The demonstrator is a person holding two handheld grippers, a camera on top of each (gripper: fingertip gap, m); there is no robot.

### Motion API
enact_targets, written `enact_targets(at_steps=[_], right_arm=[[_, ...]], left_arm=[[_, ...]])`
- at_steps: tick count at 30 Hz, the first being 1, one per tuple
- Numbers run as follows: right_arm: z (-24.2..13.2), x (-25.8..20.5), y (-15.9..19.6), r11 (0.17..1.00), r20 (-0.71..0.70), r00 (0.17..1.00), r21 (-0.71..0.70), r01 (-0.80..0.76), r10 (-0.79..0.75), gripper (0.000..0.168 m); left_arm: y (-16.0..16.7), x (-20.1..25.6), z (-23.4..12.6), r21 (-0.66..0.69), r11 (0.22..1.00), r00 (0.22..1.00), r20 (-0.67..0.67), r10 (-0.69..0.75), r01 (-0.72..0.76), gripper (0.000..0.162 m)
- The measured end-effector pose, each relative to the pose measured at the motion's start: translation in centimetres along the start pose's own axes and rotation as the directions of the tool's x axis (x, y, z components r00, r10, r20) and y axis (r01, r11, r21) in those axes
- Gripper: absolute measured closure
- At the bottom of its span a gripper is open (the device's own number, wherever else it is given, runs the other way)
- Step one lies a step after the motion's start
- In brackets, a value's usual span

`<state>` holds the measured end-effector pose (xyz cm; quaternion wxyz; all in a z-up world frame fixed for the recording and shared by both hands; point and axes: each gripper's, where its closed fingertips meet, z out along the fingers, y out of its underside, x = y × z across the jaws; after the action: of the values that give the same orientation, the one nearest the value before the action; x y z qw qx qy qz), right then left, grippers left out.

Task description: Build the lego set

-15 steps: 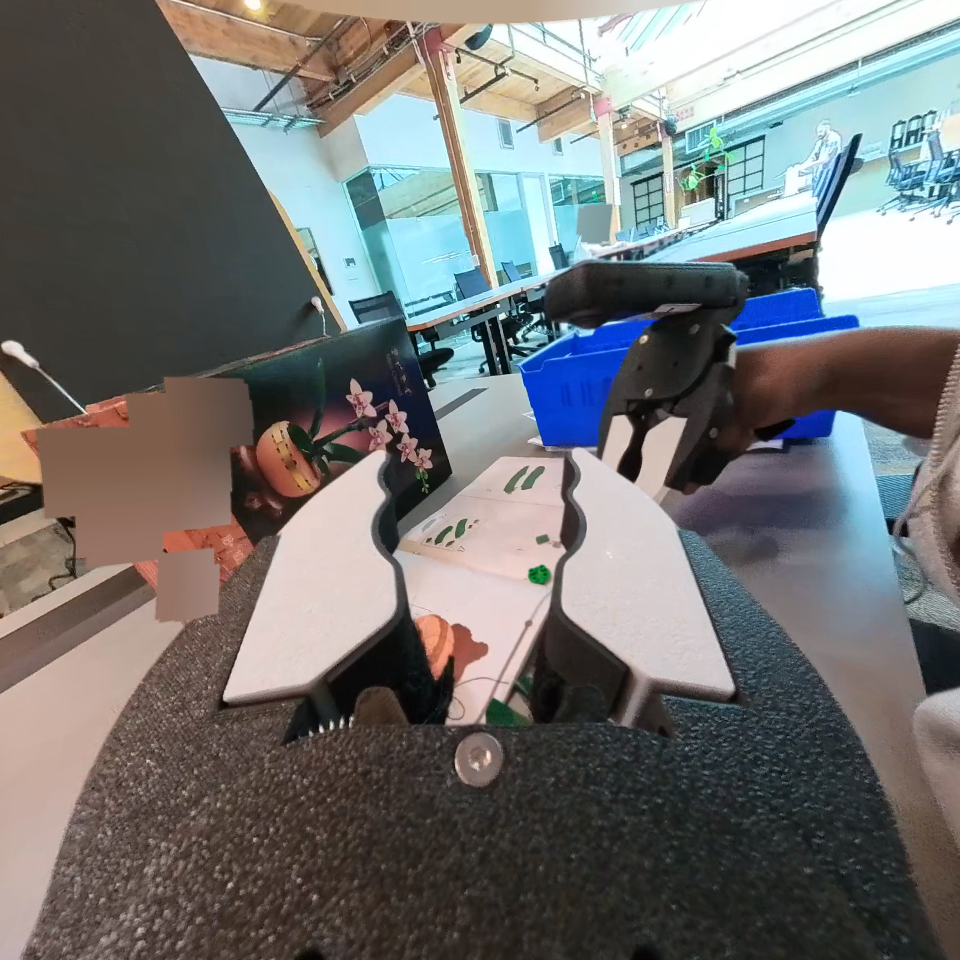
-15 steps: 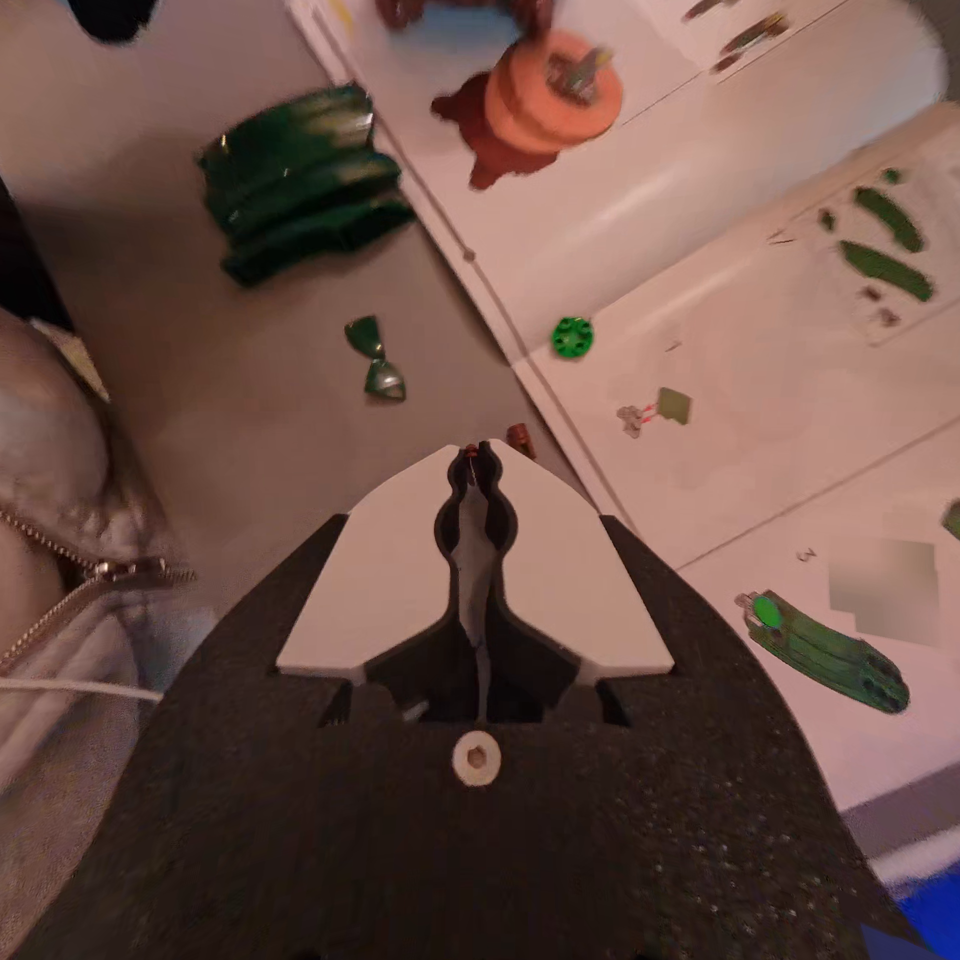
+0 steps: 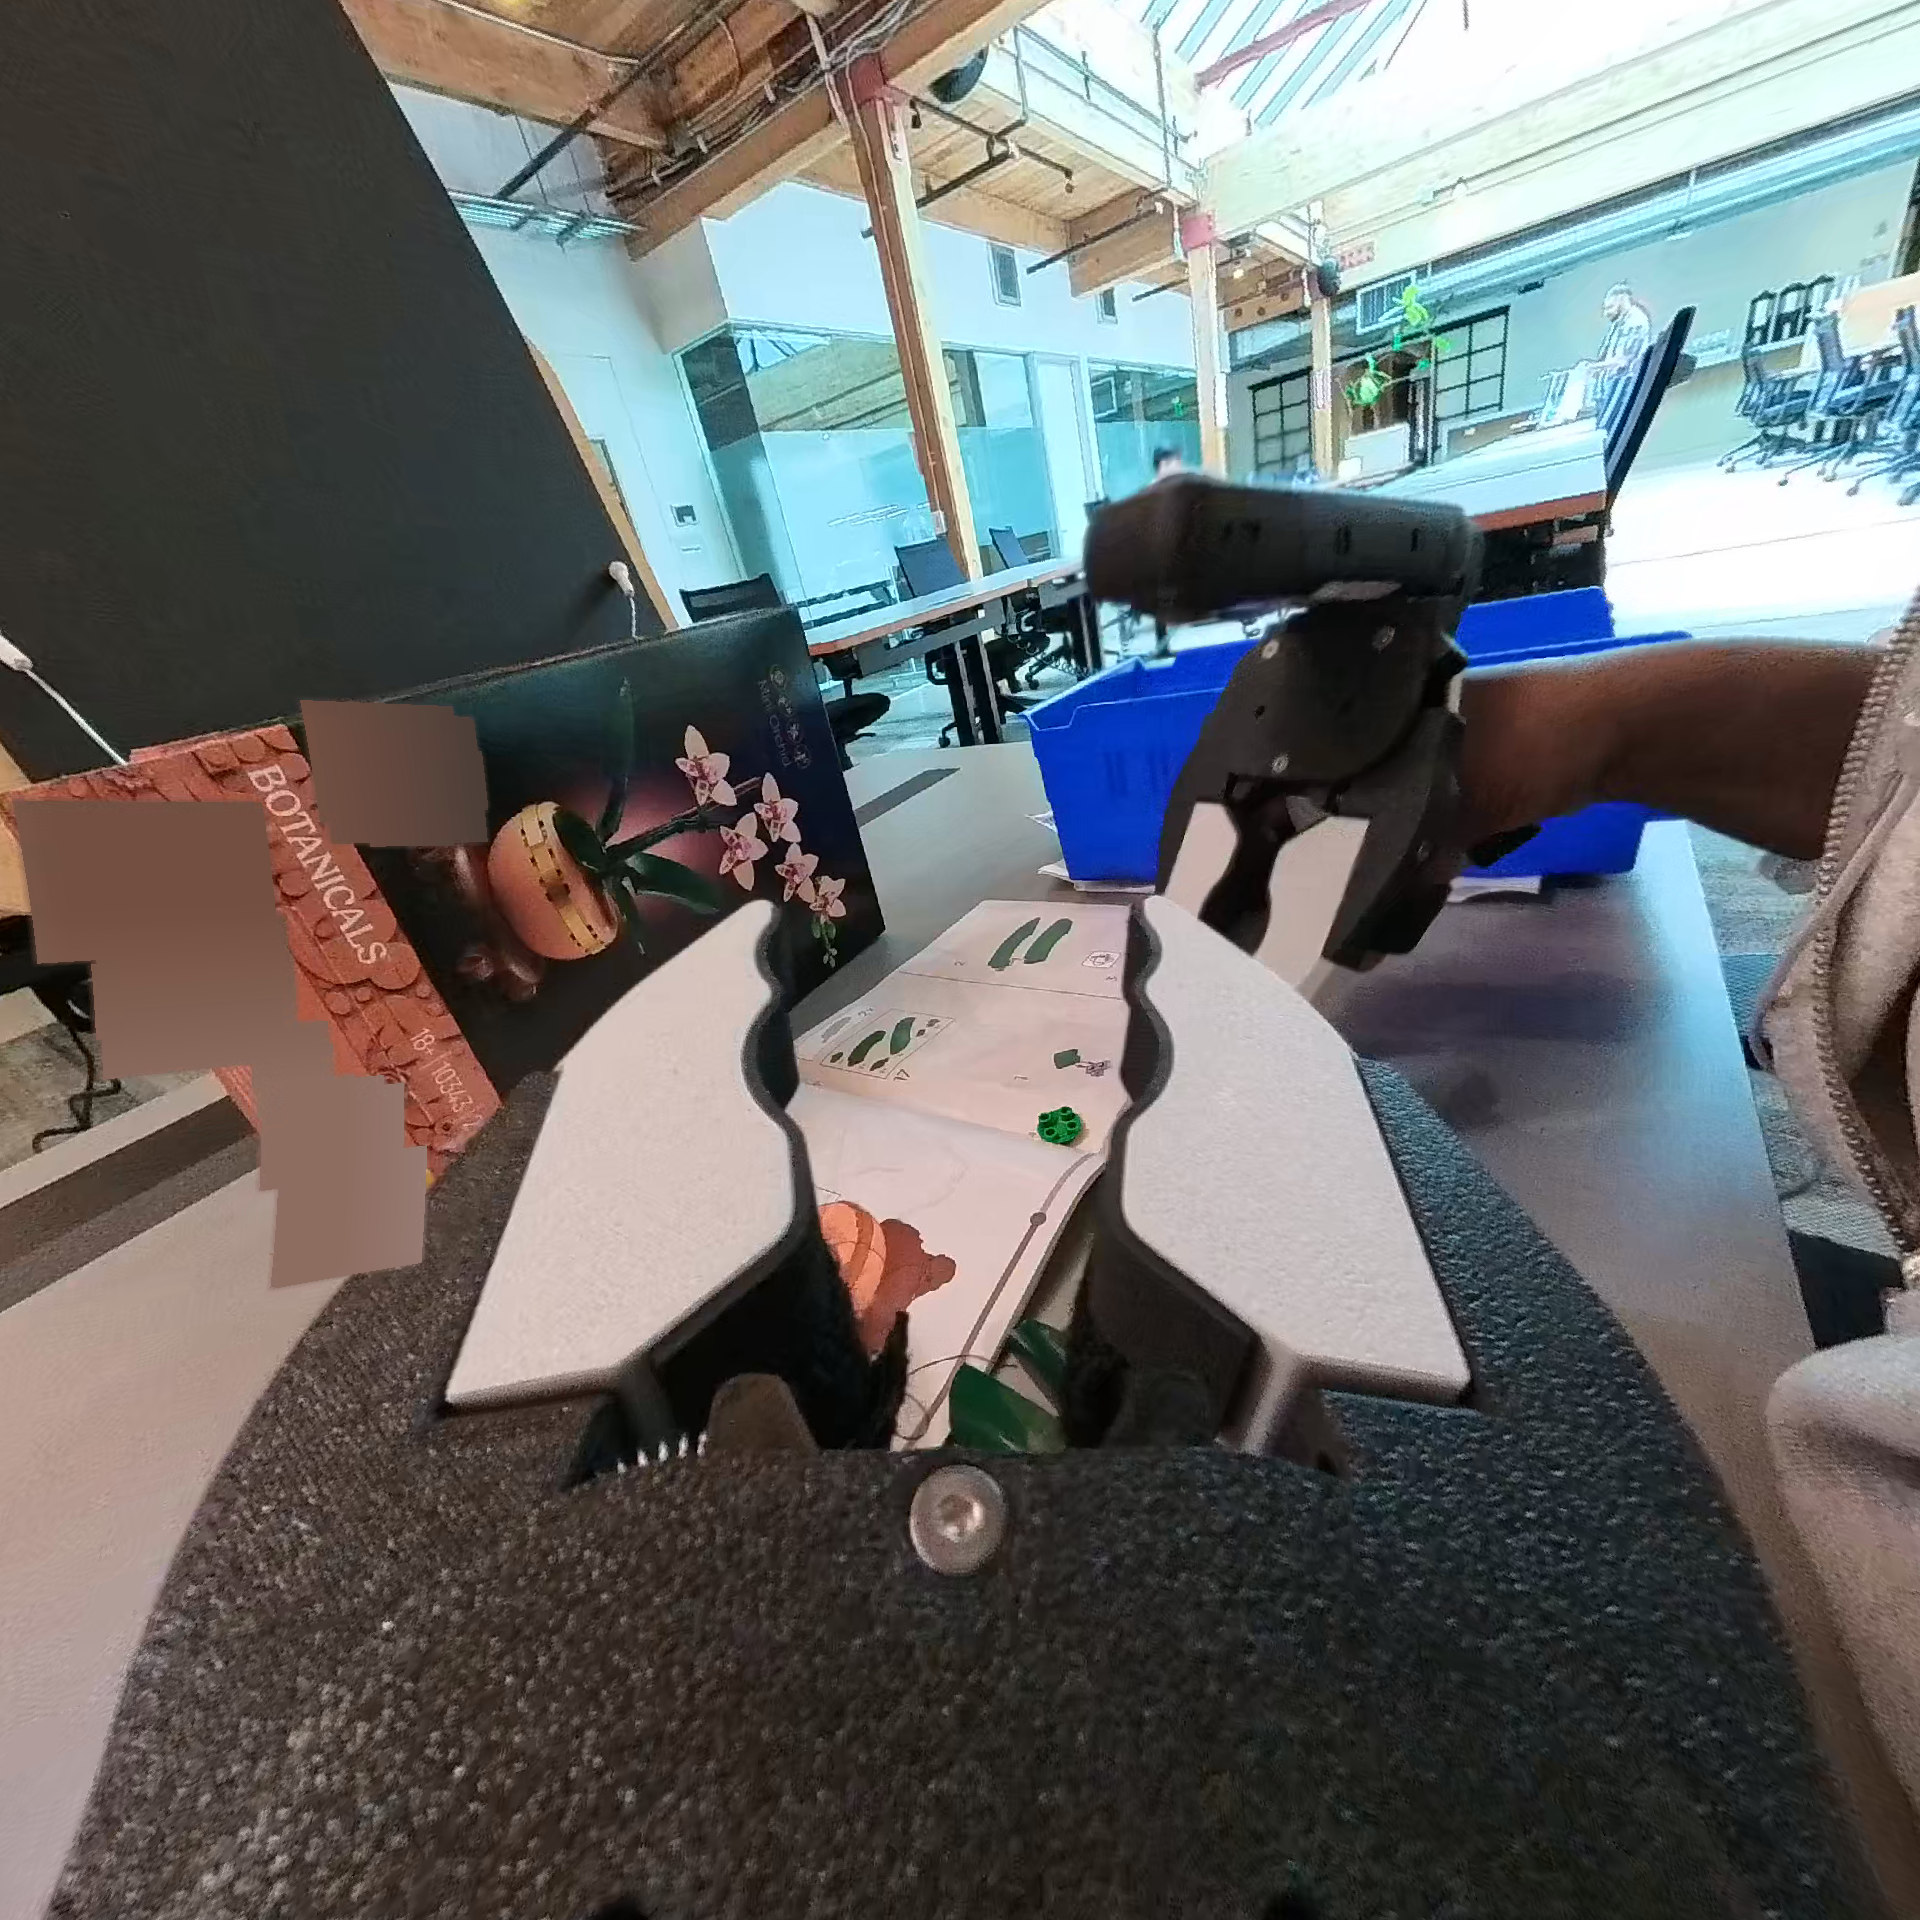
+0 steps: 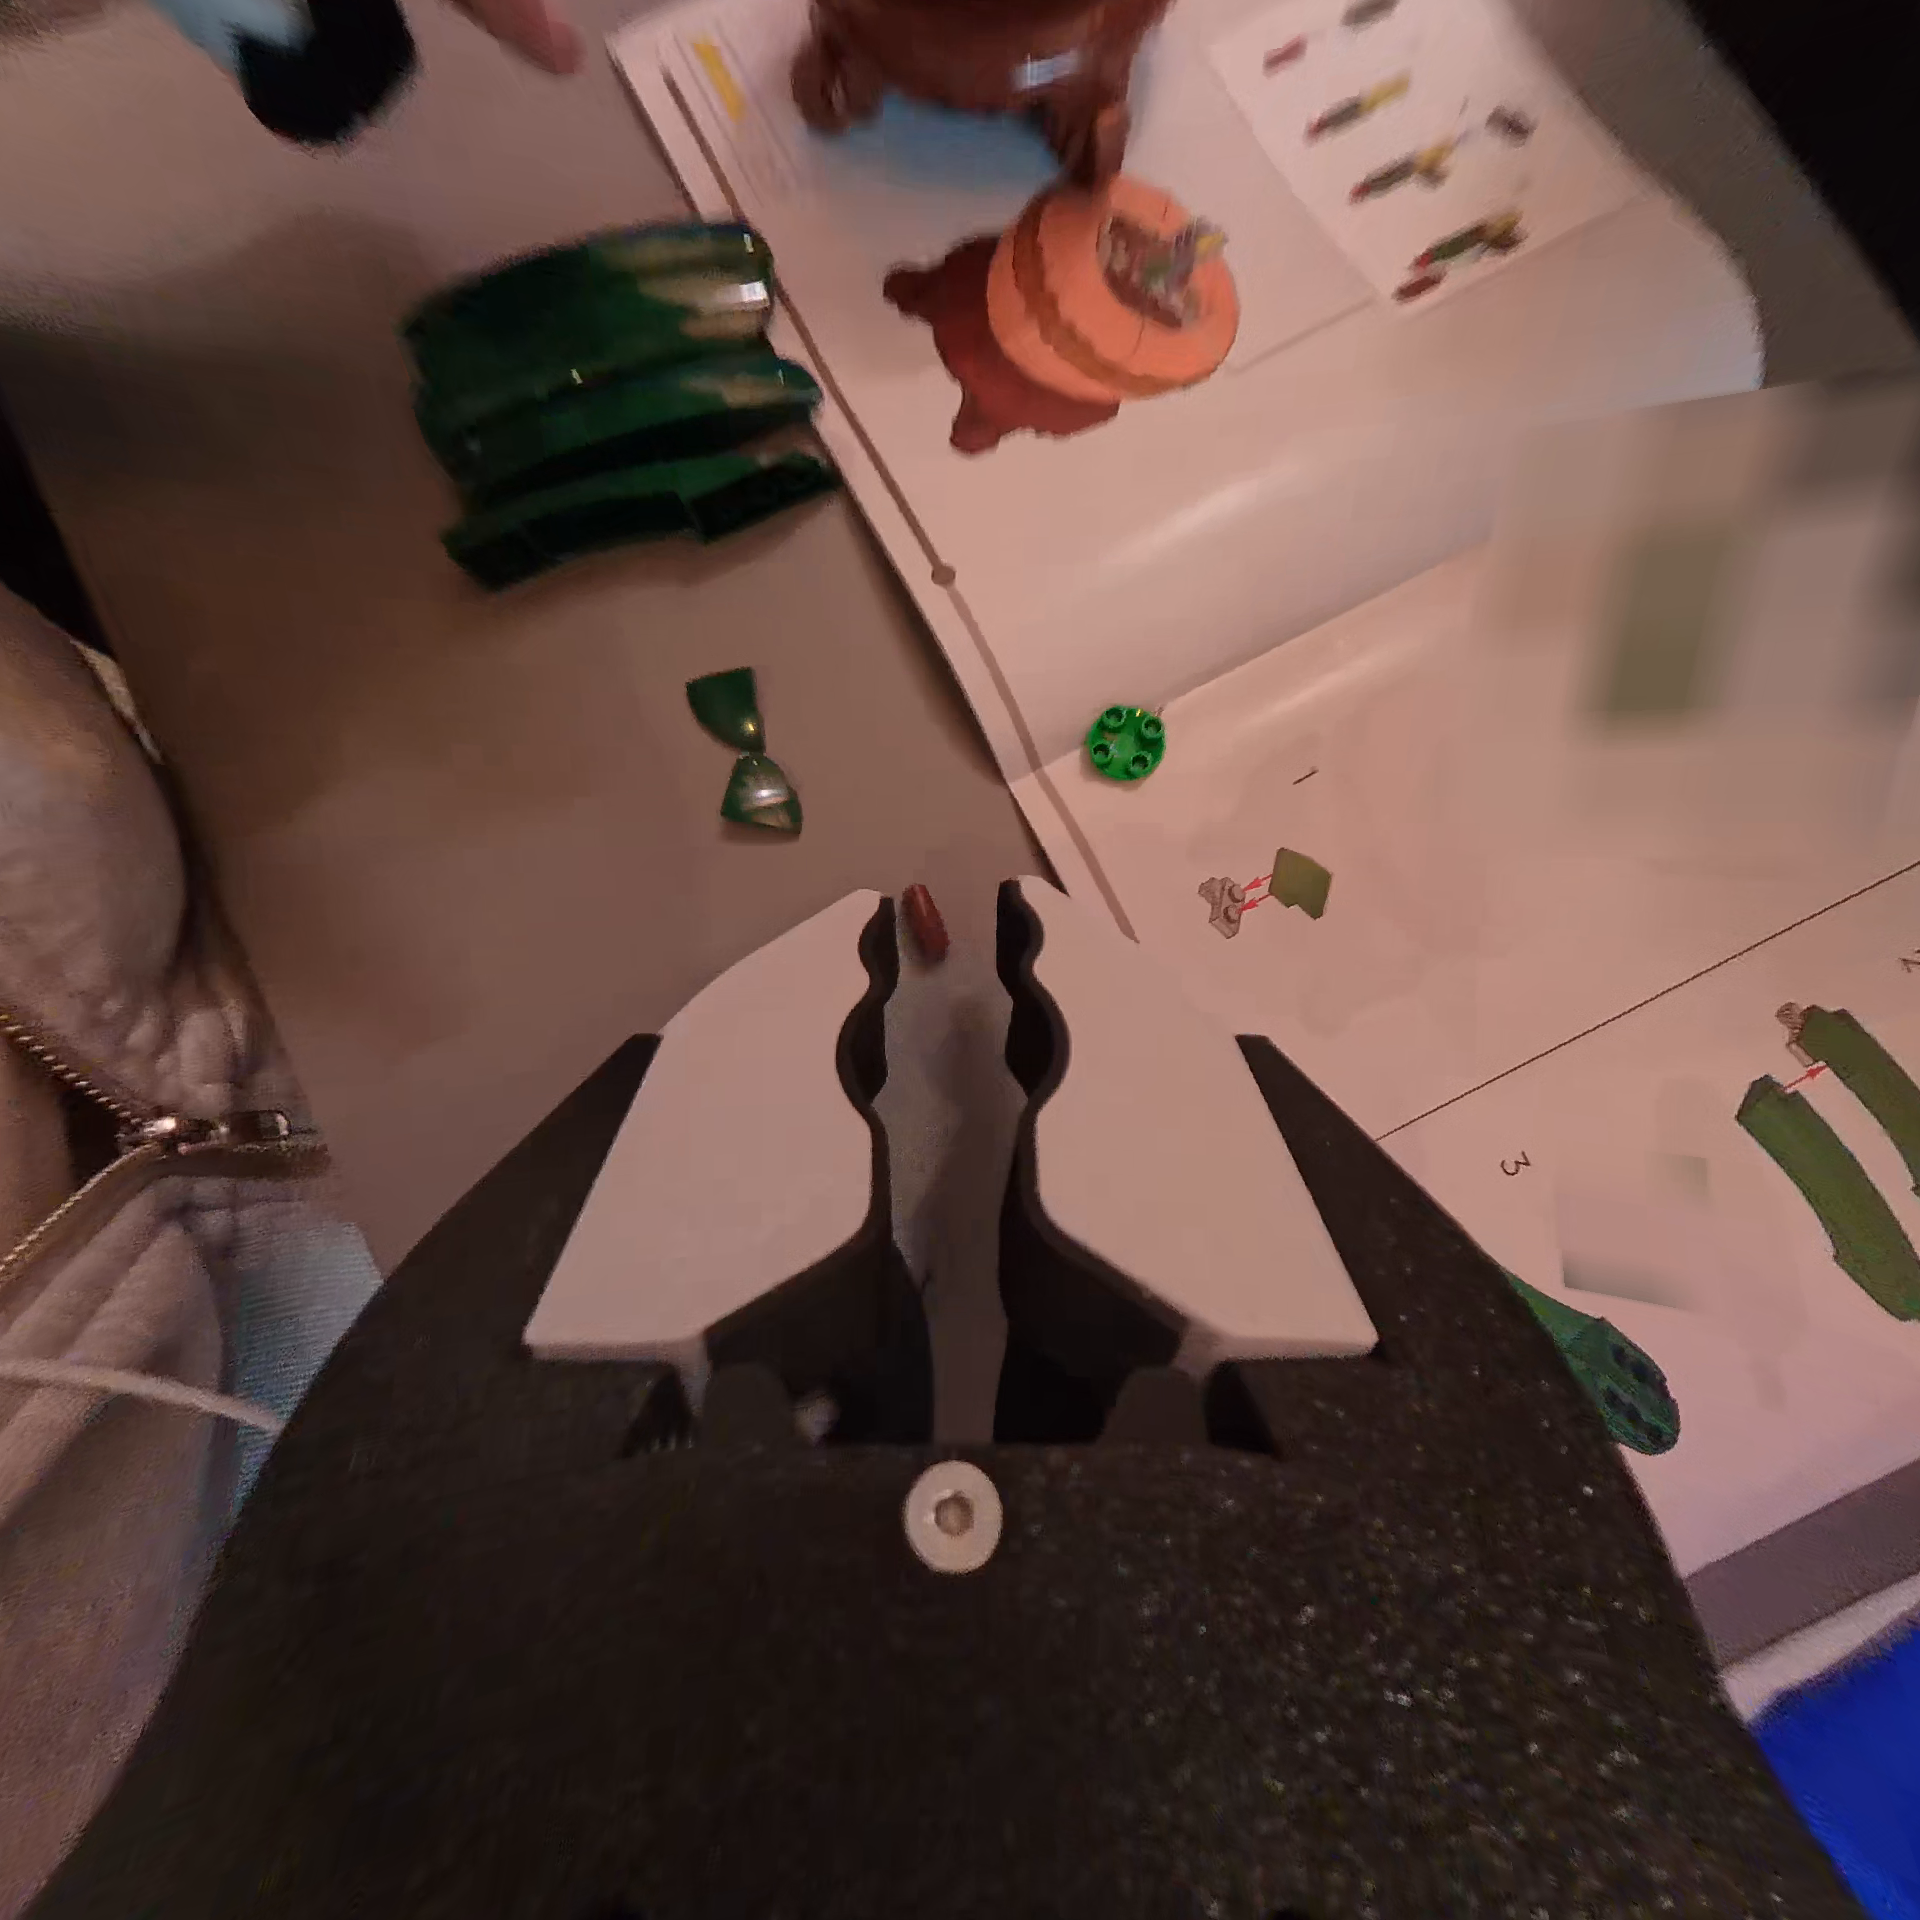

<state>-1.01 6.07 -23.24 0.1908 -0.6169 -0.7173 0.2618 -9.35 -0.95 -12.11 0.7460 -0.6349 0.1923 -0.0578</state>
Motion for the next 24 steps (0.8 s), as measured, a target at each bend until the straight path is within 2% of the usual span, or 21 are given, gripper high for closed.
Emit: enact_targets(at_steps=[3,9,11,13,15,17,20,22,24], right_arm=[[-1.0,0.0,-0.3,0.996,0.017,1.000,0.094,0.001,-0.003,0.151],[-1.7,1.3,0.7,0.987,-0.085,0.996,0.157,0.041,-0.028,0.152],[-2.2,1.6,0.2,0.967,-0.121,0.991,0.241,0.083,-0.055,0.151],[-3.6,1.4,-1.9,0.887,-0.172,0.981,0.433,0.159,-0.092,0.149],[-6.1,0.9,-4.2,0.732,-0.252,0.962,0.636,0.244,-0.102,0.142],[-8.3,0.7,-5.4,0.596,-0.357,0.930,0.730,0.333,-0.083,0.133],[-9.3,1.1,-5.5,0.546,-0.481,0.874,0.717,0.434,-0.063,0.126],[-9.0,1.0,-5.3,0.545,-0.485,0.871,0.711,0.445,-0.078,0.126],[-8.5,1.1,-5.0,0.565,-0.458,0.886,0.713,0.415,-0.073,0.134]], left_arm=[[0.3,0.3,0.5,-0.016,1.000,1.000,-0.010,-0.001,0.001,0.102],[1.1,1.1,1.7,-0.064,0.997,0.999,-0.039,0.029,-0.031,0.103],[1.3,1.3,2.4,-0.080,0.996,0.999,-0.042,0.033,-0.037,0.104],[1.5,1.3,2.9,-0.089,0.995,0.999,-0.042,0.029,-0.033,0.108],[1.6,1.2,3.7,-0.095,0.995,0.999,-0.028,0.020,-0.023,0.114],[1.8,1.0,4.3,-0.111,0.994,1.000,-0.012,0.005,-0.007,0.122],[2.1,0.8,4.8,-0.135,0.990,0.999,0.010,-0.043,0.044,0.137],[2.3,0.9,5.1,-0.143,0.986,0.996,0.009,-0.090,0.091,0.147],[2.4,0.8,5.3,-0.146,0.980,0.990,0.010,-0.138,0.138,0.155]])
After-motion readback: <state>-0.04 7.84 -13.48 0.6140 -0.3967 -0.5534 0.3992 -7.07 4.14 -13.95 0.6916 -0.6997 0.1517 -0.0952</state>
